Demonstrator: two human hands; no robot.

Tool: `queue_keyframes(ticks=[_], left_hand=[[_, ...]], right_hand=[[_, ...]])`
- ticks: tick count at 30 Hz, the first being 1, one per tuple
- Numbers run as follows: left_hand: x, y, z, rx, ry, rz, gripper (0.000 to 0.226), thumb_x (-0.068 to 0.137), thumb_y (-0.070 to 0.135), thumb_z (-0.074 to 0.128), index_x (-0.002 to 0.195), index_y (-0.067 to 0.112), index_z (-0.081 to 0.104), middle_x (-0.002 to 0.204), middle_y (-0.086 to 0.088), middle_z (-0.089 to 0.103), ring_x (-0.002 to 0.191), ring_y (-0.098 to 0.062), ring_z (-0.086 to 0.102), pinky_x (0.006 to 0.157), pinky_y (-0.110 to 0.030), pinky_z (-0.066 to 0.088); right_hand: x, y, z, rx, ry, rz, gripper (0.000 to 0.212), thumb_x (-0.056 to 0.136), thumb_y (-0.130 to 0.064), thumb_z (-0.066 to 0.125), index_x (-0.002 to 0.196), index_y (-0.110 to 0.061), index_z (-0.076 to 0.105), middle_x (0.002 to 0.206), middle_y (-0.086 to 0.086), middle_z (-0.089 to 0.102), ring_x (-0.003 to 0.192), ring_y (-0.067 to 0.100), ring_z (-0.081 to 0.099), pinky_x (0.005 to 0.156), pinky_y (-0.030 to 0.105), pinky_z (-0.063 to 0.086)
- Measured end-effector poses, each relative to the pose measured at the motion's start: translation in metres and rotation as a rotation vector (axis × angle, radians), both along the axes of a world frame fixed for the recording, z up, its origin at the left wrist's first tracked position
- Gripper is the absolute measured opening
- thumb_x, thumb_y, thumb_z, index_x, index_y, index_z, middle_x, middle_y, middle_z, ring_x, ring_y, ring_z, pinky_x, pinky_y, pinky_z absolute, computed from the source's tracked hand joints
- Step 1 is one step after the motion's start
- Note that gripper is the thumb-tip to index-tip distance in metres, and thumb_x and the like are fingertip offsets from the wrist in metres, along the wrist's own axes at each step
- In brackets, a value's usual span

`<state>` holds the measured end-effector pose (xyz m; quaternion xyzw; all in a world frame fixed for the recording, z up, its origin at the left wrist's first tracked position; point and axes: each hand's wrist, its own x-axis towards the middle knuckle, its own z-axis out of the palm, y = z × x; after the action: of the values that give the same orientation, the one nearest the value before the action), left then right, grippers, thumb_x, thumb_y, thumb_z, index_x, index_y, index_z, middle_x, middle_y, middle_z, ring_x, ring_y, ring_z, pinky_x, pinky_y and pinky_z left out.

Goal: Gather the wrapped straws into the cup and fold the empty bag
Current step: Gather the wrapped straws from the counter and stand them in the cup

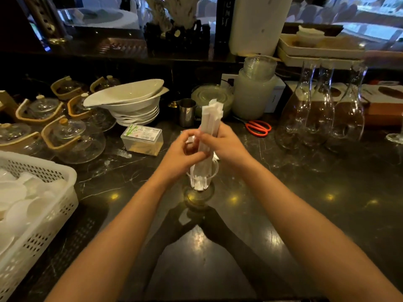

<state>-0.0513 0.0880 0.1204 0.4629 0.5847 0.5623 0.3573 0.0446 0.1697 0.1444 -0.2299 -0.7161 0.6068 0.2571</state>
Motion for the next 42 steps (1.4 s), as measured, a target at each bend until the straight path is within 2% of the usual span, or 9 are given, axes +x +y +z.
queue_keyframes(ticks=[4,6,9,15,22,30,33,37,42], left_hand=[[-0.006,0.022,0.013,0.003,0.098,0.03,0.051,0.079,0.001,0.061,0.118,0.027,0.042,0.114,-0.004,0.059,0.103,-0.014,0.059,0.088,-0.028,0.052],[-0.009,0.032,0.01,-0.016,0.121,0.054,0.053,0.078,0.001,0.061,0.119,0.029,0.042,0.123,-0.013,0.057,0.112,-0.023,0.057,0.094,-0.039,0.05],[-0.013,0.038,-0.001,-0.082,0.147,0.064,0.052,0.077,-0.002,0.06,0.12,0.025,0.044,0.118,-0.013,0.058,0.111,-0.028,0.057,0.092,-0.047,0.051],[-0.016,0.037,-0.019,-0.165,0.204,0.071,0.051,0.077,-0.003,0.061,0.124,0.013,0.045,0.096,0.006,0.057,0.094,-0.01,0.056,0.073,-0.018,0.05],[-0.031,0.038,-0.037,-0.208,0.296,0.062,0.046,0.076,0.008,0.066,0.12,0.014,0.054,0.109,-0.005,0.062,0.1,-0.017,0.059,0.082,-0.026,0.047],[-0.039,0.036,-0.041,-0.24,0.315,0.095,0.029,0.082,0.016,0.06,0.111,0.009,0.064,0.107,-0.003,0.063,0.1,-0.012,0.055,0.076,-0.015,0.043],[-0.043,0.04,-0.039,-0.247,0.385,0.135,0.025,0.081,0.017,0.062,0.104,0.007,0.067,0.102,-0.009,0.06,0.096,-0.017,0.053,0.078,-0.023,0.042],[-0.04,0.047,-0.033,-0.225,0.372,0.102,0.028,0.076,0.012,0.067,0.104,0.008,0.066,0.095,-0.013,0.065,0.092,-0.03,0.061,0.083,-0.044,0.049],[-0.043,0.051,-0.033,-0.244,0.321,0.154,0.032,0.077,0.012,0.066,0.109,0.013,0.061,0.106,-0.017,0.065,0.097,-0.031,0.062,0.083,-0.046,0.056]], right_hand=[[-0.006,0.024,0.0,0.012,0.041,0.021,0.011,0.089,-0.004,0.051,0.091,-0.015,0.054,0.079,-0.003,0.057,0.076,0.007,0.059,0.069,0.019,0.051],[-0.009,0.031,-0.007,0.002,0.025,0.051,0.018,0.089,-0.002,0.05,0.106,-0.006,0.054,0.084,-0.002,0.059,0.08,0.009,0.059,0.072,0.021,0.052],[-0.012,0.036,-0.022,-0.017,-0.013,0.085,0.03,0.089,-0.001,0.05,0.118,0.0,0.051,0.089,-0.003,0.061,0.082,0.004,0.059,0.067,0.011,0.052],[-0.016,0.036,-0.044,-0.004,-0.126,0.125,0.029,0.089,-0.008,0.053,0.118,-0.005,0.053,0.088,-0.004,0.059,0.078,-0.001,0.057,0.06,0.001,0.048],[-0.013,0.04,-0.053,0.01,-0.183,0.092,0.026,0.086,-0.012,0.057,0.111,-0.006,0.058,0.101,0.006,0.059,0.096,0.018,0.057,0.079,0.024,0.047],[-0.006,0.048,-0.056,0.101,-0.197,0.031,0.021,0.085,-0.01,0.059,0.106,-0.009,0.059,0.089,-0.007,0.057,0.084,0.009,0.055,0.076,0.022,0.047],[-0.008,0.047,-0.054,0.094,-0.203,0.026,0.023,0.089,-0.016,0.053,0.111,-0.011,0.051,0.09,-0.005,0.055,0.077,0.007,0.051,0.07,0.022,0.042],[-0.012,0.046,-0.05,0.082,-0.225,0.045,0.035,0.089,-0.009,0.051,0.122,-0.009,0.04,0.105,-0.005,0.046,0.1,0.01,0.047,0.078,0.019,0.041],[-0.008,0.051,-0.047,0.169,-0.276,0.037,0.033,0.092,-0.002,0.042,0.123,-0.011,0.042,0.118,0.003,0.048,0.097,0.007,0.049,0.078,0.021,0.047]])
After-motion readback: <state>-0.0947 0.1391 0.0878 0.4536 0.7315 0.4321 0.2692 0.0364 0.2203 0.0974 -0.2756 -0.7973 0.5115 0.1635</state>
